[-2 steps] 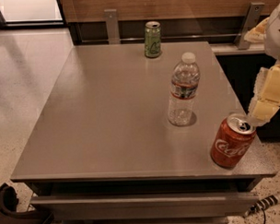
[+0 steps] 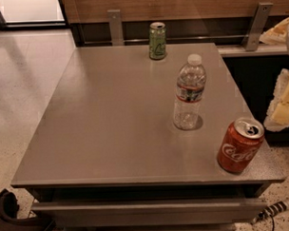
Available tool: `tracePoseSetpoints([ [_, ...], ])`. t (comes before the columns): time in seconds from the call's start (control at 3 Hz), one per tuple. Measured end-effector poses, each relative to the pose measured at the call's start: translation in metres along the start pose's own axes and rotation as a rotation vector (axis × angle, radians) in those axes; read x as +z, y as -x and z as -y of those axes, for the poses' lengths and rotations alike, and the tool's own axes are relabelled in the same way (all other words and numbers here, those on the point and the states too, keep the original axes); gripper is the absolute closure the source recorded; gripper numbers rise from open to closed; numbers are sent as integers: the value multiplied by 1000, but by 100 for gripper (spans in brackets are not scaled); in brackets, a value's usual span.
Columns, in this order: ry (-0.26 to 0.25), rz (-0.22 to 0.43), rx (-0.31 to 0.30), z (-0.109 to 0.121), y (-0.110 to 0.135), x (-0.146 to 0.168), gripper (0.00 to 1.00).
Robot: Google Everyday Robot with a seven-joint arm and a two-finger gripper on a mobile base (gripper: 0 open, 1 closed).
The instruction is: Move coke can near green can
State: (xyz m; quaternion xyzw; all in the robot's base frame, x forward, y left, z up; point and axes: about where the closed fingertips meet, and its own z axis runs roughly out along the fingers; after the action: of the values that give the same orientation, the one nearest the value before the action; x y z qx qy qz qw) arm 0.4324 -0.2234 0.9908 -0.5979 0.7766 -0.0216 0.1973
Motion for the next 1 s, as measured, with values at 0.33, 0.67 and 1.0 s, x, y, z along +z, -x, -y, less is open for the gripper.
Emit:
tracePoseSetpoints([
  [0.33, 21, 137, 34, -3, -33, -10, 0],
  [0.67, 81, 298, 55, -11, -58, -8, 0],
  [1.0, 161, 566, 89, -24, -60, 4, 0],
])
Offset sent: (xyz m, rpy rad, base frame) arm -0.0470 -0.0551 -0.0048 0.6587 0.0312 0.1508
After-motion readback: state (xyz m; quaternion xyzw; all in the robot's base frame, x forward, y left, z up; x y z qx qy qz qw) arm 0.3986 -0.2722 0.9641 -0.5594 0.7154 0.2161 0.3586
